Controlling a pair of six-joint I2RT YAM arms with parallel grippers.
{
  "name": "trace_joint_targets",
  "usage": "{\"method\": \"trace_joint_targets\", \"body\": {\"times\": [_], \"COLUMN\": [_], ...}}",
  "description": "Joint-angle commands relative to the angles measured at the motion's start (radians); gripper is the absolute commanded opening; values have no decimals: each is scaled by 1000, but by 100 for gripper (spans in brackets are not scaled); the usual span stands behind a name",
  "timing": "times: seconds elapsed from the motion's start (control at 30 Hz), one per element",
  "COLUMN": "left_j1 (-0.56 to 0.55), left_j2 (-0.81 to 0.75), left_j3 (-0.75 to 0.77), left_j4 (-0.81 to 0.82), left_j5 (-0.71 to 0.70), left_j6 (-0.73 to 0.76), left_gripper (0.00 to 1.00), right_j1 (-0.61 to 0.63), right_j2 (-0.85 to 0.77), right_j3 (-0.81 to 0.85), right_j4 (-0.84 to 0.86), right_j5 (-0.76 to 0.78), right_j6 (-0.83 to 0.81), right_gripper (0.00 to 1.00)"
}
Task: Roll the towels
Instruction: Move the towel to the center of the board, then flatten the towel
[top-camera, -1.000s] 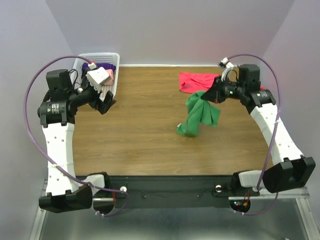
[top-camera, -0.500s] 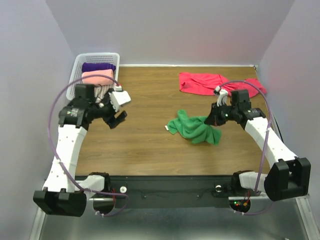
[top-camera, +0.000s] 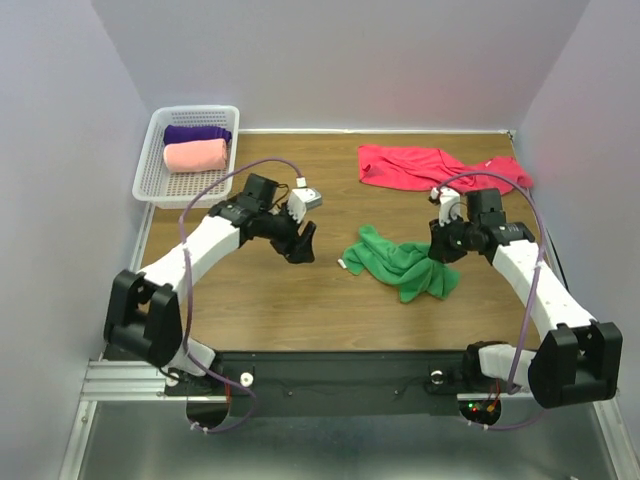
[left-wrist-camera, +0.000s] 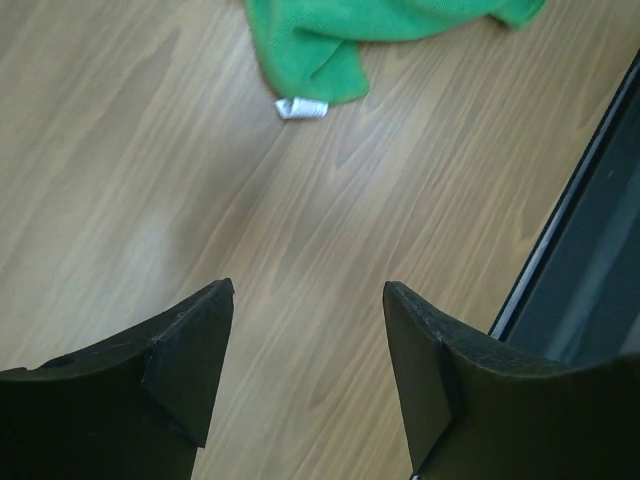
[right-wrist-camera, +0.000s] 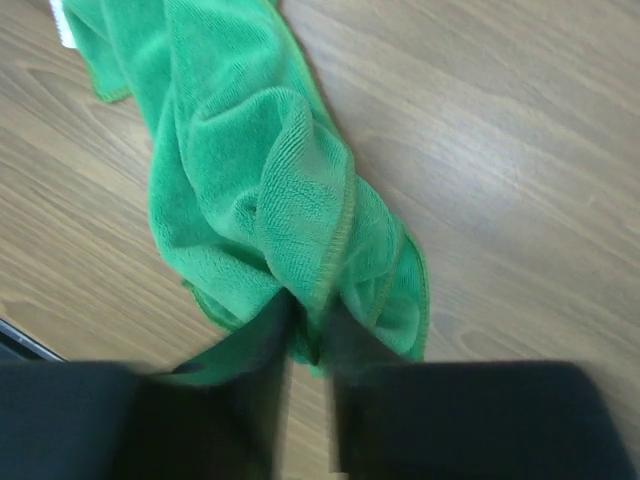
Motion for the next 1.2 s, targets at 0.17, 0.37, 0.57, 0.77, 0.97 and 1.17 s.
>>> {"method": "trace_joint_targets", "body": {"times": [0.17, 0.37, 0.57, 0.77, 0.97, 1.17], "left_j1": [-147, -215, -243, -210, -190, -155], "left_j2": [248, 344, 457, 468, 382, 362], "left_j3": [-8, -17, 1, -30, -106, -149], "left_j4": [415, 535, 569, 563, 597, 635], "left_j5": [90, 37, -48, -50, -24, -9], "left_j6": [-452, -575, -635, -645, -618, -644], "left_gripper": [73, 69, 58, 52, 56, 60], "right_j1": [-1, 1, 1, 73, 168, 246], "right_j2": [-2, 210, 371, 500, 621, 716], "right_j3": [149, 326, 424, 432, 498, 510], "right_j4": [-91, -90, -41, 65, 153, 209], "right_j5": [66, -17, -83, -103, -75, -72], "right_j6": [-120, -17, 49, 179, 241, 276], "right_gripper": [69, 64, 64, 64, 63, 61]}}
